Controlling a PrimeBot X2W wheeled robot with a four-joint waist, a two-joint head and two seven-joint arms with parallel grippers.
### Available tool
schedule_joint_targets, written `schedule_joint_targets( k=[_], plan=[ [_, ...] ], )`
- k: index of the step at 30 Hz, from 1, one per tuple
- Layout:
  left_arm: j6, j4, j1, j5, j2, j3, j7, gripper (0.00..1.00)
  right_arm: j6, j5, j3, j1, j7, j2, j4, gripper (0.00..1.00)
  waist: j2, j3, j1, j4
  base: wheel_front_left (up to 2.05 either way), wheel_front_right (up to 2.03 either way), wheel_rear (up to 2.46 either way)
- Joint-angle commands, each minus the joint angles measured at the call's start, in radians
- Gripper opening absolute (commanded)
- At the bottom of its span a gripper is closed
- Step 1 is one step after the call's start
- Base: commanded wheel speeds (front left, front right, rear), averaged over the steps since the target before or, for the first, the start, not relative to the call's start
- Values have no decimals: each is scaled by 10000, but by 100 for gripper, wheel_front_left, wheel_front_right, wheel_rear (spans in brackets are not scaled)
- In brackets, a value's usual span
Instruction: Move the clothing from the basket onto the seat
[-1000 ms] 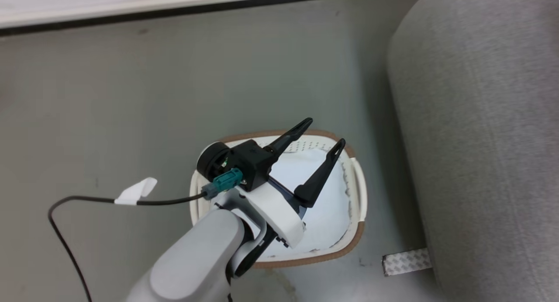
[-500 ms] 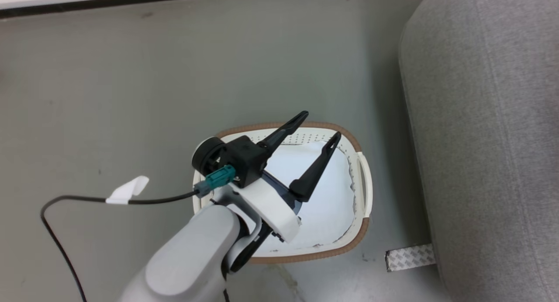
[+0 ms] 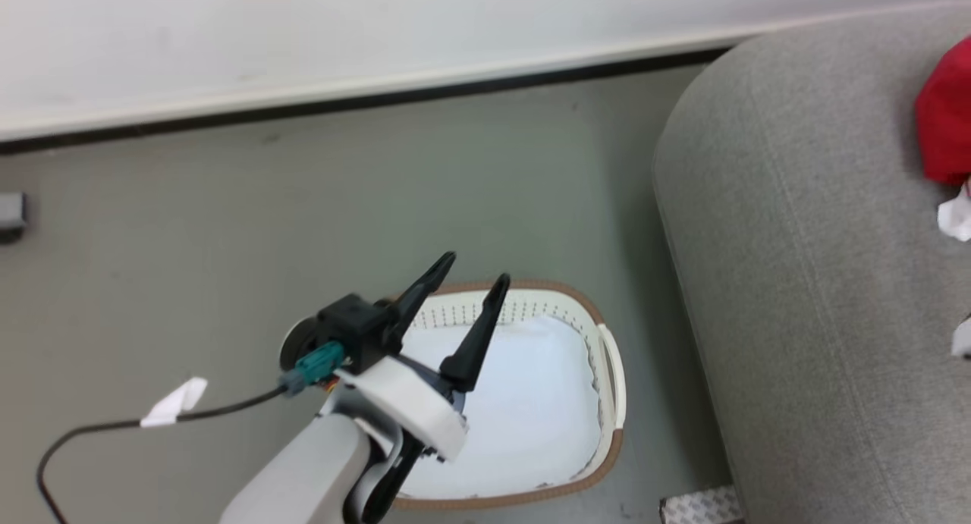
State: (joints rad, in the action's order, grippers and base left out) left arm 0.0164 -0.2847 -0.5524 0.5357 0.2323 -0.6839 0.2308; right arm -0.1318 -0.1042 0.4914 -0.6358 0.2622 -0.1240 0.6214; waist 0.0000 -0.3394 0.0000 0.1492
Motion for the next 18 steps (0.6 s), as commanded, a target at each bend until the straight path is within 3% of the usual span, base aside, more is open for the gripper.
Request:
schedule_joint_targets(
  k=[1,8,18],
  plan=[
    [-14,-36,242,147,98,60,125,100,22,157,-68,358,33,54,-278,100,0,483,0,-42,0,0,0],
    [-434,-186,1345,145,144,838,328,100,22,80,-861,2272,36,498,-2016,100,0,1641,0,-212,0,0,0],
    [-934,181,3405,-753,-203,2807,337,100,22,373,-2236,3995,35,705,-2536,100,0,3161,0,-554,0,0,0]
  ],
)
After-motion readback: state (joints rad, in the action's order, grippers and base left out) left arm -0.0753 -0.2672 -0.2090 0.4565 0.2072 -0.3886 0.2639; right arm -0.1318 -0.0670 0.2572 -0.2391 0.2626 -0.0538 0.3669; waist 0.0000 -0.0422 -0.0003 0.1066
